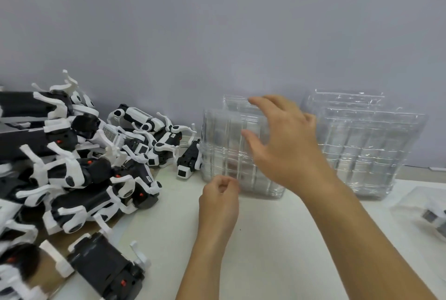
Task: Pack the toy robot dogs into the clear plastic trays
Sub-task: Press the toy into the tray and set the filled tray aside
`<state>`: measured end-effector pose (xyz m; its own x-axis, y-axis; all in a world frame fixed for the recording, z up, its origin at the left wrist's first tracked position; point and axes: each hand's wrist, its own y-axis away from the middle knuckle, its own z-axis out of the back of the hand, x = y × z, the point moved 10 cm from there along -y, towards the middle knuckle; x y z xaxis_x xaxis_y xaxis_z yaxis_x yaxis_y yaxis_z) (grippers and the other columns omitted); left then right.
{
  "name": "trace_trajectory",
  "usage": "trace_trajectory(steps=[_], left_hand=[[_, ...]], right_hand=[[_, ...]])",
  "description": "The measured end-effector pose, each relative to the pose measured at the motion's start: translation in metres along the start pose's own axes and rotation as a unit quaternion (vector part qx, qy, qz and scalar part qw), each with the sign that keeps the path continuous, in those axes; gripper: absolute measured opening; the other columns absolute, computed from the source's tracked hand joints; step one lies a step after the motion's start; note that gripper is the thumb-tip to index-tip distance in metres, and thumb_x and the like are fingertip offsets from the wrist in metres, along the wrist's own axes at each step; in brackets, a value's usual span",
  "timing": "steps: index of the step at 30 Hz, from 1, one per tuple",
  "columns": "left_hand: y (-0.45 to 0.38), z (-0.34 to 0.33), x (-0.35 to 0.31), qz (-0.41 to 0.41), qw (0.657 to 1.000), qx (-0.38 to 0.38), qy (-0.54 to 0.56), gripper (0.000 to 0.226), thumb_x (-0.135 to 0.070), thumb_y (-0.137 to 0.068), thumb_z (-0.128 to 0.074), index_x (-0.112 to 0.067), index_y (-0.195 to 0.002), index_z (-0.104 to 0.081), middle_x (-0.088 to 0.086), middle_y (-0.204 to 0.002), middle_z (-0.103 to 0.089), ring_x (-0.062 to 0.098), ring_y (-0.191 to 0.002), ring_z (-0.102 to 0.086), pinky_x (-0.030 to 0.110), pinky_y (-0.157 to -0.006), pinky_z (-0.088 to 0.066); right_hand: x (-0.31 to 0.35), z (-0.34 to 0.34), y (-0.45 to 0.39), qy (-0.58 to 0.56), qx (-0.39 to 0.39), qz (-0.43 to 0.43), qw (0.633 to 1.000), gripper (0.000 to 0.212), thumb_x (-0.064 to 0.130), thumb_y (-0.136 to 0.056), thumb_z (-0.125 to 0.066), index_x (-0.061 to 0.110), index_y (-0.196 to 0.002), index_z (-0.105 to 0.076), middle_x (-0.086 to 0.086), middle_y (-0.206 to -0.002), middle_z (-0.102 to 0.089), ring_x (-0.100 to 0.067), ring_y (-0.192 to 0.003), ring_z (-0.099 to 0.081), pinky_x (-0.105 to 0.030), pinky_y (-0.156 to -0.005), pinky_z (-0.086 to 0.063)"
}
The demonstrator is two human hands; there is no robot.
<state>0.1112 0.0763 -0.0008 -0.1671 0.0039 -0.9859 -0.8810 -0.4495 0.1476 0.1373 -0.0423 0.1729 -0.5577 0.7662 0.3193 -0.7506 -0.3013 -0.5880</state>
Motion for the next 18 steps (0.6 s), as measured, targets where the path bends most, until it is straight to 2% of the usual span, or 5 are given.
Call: trace_trajectory(steps=[2,4,8,15,18], left_hand=[[0.0,0.0,0.0,0.0,1.0,0.001,0.007,0.015,-0.022,-0.097,-0.053,-0.022,-0.092,-0.067,-0.005,-0.094,-0.072,0.012,-0.091,-0.065,0.025,-0.067,-0.042],[0.0,-0.001,0.0,0.001,1.0,0.004,0.011,0.015,-0.021,-0.097,-0.054,-0.022,-0.09,-0.067,-0.004,-0.091,-0.073,0.015,-0.09,-0.066,0.024,-0.065,-0.042],[0.0,-0.002,-0.001,0.001,1.0,0.01,0.024,0.016,-0.021,-0.098,-0.054,-0.022,-0.087,-0.065,-0.001,-0.089,-0.074,0.023,-0.09,-0.068,0.025,-0.064,-0.045],[0.001,0.0,-0.003,-0.001,0.999,0.017,0.045,0.017,-0.02,-0.097,-0.053,-0.023,-0.086,-0.064,-0.007,-0.08,-0.074,0.015,-0.071,-0.063,0.016,-0.054,-0.044],[0.0,0.0,-0.005,-0.011,0.998,0.012,0.065,0.015,-0.019,-0.097,-0.054,-0.023,-0.087,-0.065,-0.006,-0.082,-0.074,0.018,-0.072,-0.065,0.014,-0.053,-0.045]], right_hand=[[-0.006,-0.02,-0.019,0.061,0.083,-0.022,0.994,0.051,0.044,-0.091,-0.067,0.03,-0.138,-0.052,0.008,-0.132,-0.057,-0.016,-0.128,-0.047,-0.038,-0.101,-0.025],[-0.016,-0.027,-0.034,0.058,0.119,-0.047,0.99,0.042,0.041,-0.088,-0.072,0.03,-0.128,-0.062,0.006,-0.118,-0.067,-0.021,-0.118,-0.057,-0.035,-0.093,-0.038],[-0.019,-0.022,-0.055,0.044,0.121,-0.054,0.99,0.023,0.029,-0.081,-0.08,0.029,-0.103,-0.075,0.006,-0.092,-0.07,-0.019,-0.094,-0.064,-0.036,-0.085,-0.052],[-0.019,-0.015,-0.064,0.023,0.094,-0.046,0.994,0.015,0.02,-0.08,-0.079,0.026,-0.094,-0.079,0.009,-0.086,-0.075,-0.017,-0.095,-0.066,-0.037,-0.086,-0.054],[-0.017,-0.012,-0.065,0.02,0.087,-0.044,0.995,0.014,0.018,-0.08,-0.08,0.026,-0.092,-0.079,0.014,-0.086,-0.073,-0.015,-0.097,-0.067,-0.035,-0.086,-0.054]])
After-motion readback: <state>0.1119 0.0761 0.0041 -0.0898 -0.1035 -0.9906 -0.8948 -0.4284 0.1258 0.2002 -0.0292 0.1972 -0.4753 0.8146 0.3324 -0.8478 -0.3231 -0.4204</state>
